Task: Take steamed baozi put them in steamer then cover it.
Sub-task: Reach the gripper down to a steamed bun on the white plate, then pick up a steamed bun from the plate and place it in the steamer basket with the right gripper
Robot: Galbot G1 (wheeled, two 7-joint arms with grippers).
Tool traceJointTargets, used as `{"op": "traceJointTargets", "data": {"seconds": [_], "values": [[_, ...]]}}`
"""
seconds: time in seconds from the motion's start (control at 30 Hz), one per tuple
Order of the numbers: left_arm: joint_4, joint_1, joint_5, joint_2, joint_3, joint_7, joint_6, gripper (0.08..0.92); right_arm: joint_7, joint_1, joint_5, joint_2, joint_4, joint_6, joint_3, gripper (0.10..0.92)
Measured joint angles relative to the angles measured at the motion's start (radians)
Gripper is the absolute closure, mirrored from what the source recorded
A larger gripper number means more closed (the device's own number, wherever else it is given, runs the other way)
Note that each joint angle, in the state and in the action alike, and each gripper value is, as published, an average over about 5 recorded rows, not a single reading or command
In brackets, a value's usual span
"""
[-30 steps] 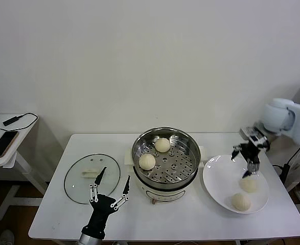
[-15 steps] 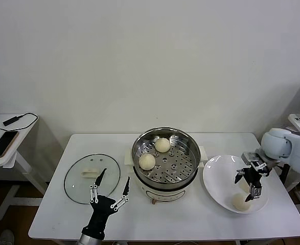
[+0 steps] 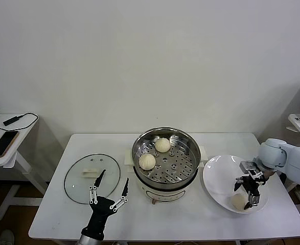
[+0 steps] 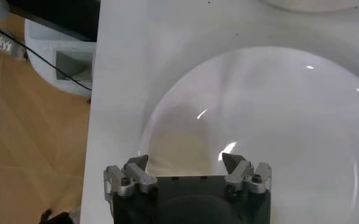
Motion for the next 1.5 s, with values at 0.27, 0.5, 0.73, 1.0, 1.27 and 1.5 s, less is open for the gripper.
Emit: {"op": "traceJointTargets", "data": {"seconds": [0.27,0.5,0.73,1.0,1.27,1.5], "values": [[0.003,-0.001,0.0,0.0,-0.004,-0.001,-0.001,0.177,0.003,-0.017,-0.003,0.003,-0.008,0.0,0.012,0.246],[0.005,-0.001,0.0,-0.001,-0.005,-0.001,-0.001,0.177,-0.002,-0.02,-0.002,-0.001,-0.007,0.0,0.017,0.337],[0.001,-0.002,0.0,-0.001,-0.008,-0.002,-0.001,0.177,-0.011,0.004,0.007,-0.016,0.008,0.003,0.009,0.375],[-0.011,-0.003,-0.002,0.004,-0.008,-0.003,-0.001,0.177,-0.039,0.137,0.02,-0.013,0.047,0.041,-0.051,0.382],[-0.026,-0.003,-0.004,0.008,0.001,-0.003,0.001,0.177,-0.05,0.4,0.045,0.04,0.11,0.127,-0.169,0.387],[-0.037,0.0,-0.005,0.011,0.006,-0.003,0.001,0.177,-0.048,0.603,0.051,0.132,0.18,0.233,-0.225,0.389]]}}
